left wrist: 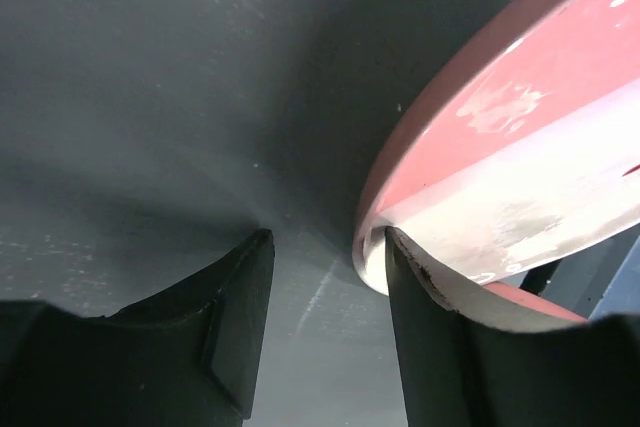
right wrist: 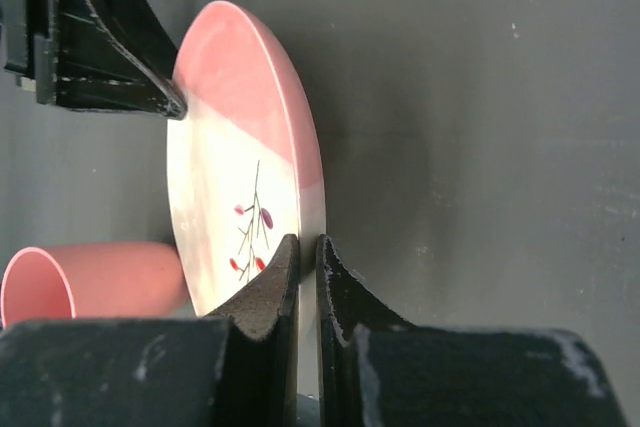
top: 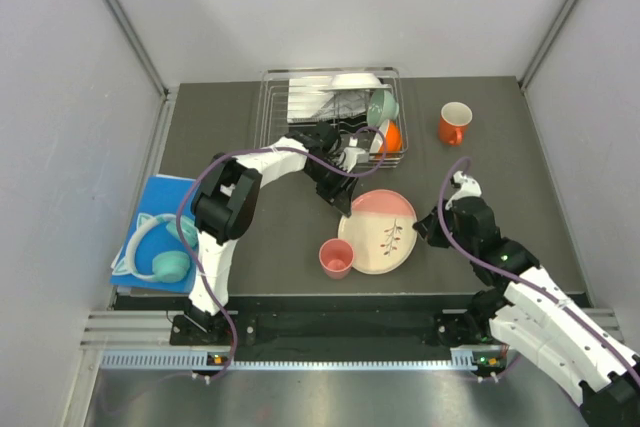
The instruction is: Load the mixed dishes into the dish rack
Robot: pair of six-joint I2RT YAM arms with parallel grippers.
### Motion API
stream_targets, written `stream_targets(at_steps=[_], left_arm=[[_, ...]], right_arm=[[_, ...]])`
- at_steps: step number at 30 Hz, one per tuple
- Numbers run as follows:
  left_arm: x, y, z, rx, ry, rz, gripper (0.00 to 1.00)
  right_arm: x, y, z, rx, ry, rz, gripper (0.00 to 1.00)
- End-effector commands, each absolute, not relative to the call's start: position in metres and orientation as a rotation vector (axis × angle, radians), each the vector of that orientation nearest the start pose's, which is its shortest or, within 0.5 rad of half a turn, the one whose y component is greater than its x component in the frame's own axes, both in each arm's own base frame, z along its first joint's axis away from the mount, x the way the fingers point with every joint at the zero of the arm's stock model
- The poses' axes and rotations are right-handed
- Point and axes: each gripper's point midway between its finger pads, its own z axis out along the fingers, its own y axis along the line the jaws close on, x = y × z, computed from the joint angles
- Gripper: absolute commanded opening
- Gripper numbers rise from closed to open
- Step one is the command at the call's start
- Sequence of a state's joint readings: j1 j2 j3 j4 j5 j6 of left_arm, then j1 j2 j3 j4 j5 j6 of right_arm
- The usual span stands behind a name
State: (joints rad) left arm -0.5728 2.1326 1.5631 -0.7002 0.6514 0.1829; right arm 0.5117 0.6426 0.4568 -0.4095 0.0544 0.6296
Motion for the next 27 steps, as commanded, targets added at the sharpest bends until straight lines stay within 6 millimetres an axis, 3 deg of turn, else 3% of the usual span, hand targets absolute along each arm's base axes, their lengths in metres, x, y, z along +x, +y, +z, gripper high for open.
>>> stream_targets(at_steps=[1,8,18,20,24,25,27], left_arm=[[0.287,-0.319,0.041,1.193,2.538,-1.110,0.54],[0.280,-0.333,0.069,1.244,2.400,-1.291,0.56],[0.293,-0.336,0.091,1.271,2.292,-1.290,0.59],[0.291,-0.336,0.092,1.275,2.284,-1.314,0.53],[0.290,-0.343,0.104,1.282,2.231,-1.388,0.22],[0.289,-0.343,0.105,1.284,2.231,-1.398,0.09],[0.290,-0.344,0.112,1.295,2.217,-1.406,0.00]], right_arm=[[0.230,0.153,0.179,0.057,2.036,0.654,0.00],[0.240,0.165,0.178,0.024,2.040,0.668,0.00],[0.255,0.179,0.197,-0.084,2.013,0.632,0.00],[0.257,0.181,0.200,-0.097,2.005,0.633,0.00],[0.262,0.185,0.199,-0.096,2.002,0.635,0.00],[0.263,0.186,0.196,-0.093,2.011,0.633,0.00],[0.266,0.188,0.193,-0.091,2.015,0.634,0.00]])
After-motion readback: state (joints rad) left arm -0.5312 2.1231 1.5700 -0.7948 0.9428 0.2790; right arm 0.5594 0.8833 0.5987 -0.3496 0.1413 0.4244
